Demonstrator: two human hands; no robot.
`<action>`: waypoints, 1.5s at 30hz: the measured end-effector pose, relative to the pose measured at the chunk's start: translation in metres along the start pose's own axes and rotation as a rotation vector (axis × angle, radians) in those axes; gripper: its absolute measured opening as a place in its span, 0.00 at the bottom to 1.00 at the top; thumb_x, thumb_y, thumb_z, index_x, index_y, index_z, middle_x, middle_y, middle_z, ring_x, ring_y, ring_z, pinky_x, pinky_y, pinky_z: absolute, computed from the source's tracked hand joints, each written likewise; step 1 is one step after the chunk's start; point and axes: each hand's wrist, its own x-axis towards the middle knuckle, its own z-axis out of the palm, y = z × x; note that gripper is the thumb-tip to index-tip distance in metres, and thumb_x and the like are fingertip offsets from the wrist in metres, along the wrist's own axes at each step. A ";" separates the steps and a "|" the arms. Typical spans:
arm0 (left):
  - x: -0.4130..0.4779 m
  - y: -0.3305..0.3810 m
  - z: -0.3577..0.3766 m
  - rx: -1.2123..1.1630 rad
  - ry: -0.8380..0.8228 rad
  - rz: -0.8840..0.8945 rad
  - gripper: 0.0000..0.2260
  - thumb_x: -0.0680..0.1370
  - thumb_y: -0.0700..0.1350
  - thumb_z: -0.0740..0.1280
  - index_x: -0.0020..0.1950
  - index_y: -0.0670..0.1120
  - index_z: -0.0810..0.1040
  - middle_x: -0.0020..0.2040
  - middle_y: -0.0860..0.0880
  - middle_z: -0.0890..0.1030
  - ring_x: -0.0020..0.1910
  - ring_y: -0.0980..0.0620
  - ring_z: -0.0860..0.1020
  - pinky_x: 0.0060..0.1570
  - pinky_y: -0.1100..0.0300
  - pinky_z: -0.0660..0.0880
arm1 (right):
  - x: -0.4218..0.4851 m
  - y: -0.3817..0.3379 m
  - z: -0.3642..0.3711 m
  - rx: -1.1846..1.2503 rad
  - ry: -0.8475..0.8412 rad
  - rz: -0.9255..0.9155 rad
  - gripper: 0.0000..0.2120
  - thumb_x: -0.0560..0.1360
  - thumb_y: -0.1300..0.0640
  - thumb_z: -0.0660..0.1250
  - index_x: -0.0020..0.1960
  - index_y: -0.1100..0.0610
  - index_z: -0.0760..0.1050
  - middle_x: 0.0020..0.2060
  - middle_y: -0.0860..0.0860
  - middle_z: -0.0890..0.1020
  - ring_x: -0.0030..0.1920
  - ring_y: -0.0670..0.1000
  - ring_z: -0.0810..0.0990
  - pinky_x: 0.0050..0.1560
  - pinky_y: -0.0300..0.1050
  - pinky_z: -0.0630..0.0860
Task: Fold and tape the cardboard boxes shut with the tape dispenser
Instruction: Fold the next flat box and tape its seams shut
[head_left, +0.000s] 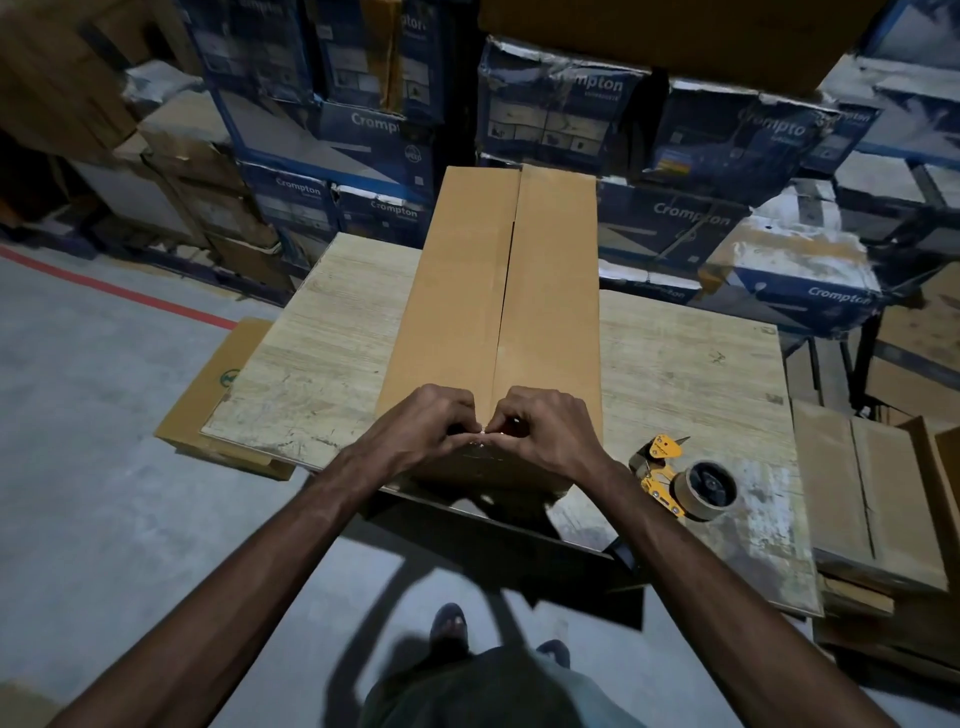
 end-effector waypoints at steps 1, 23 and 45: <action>0.000 0.001 0.001 0.020 -0.013 0.002 0.06 0.77 0.45 0.76 0.51 0.45 0.87 0.45 0.52 0.81 0.40 0.57 0.78 0.40 0.61 0.78 | -0.001 0.001 0.003 -0.011 0.011 -0.016 0.11 0.73 0.37 0.73 0.46 0.43 0.83 0.41 0.40 0.82 0.41 0.41 0.78 0.37 0.40 0.70; 0.017 0.016 0.007 -0.108 0.001 -0.263 0.20 0.68 0.35 0.79 0.38 0.52 0.70 0.37 0.52 0.76 0.35 0.51 0.73 0.32 0.61 0.67 | 0.017 -0.006 0.004 -0.163 -0.108 0.122 0.19 0.70 0.39 0.77 0.42 0.48 0.70 0.33 0.43 0.76 0.38 0.49 0.76 0.40 0.45 0.69; -0.037 -0.072 -0.034 -0.042 -0.083 -0.471 0.28 0.60 0.56 0.84 0.31 0.45 0.67 0.25 0.50 0.68 0.25 0.54 0.65 0.26 0.58 0.64 | -0.045 0.083 -0.041 0.025 -0.193 0.159 0.24 0.66 0.43 0.82 0.43 0.45 0.66 0.33 0.44 0.76 0.33 0.45 0.70 0.35 0.47 0.66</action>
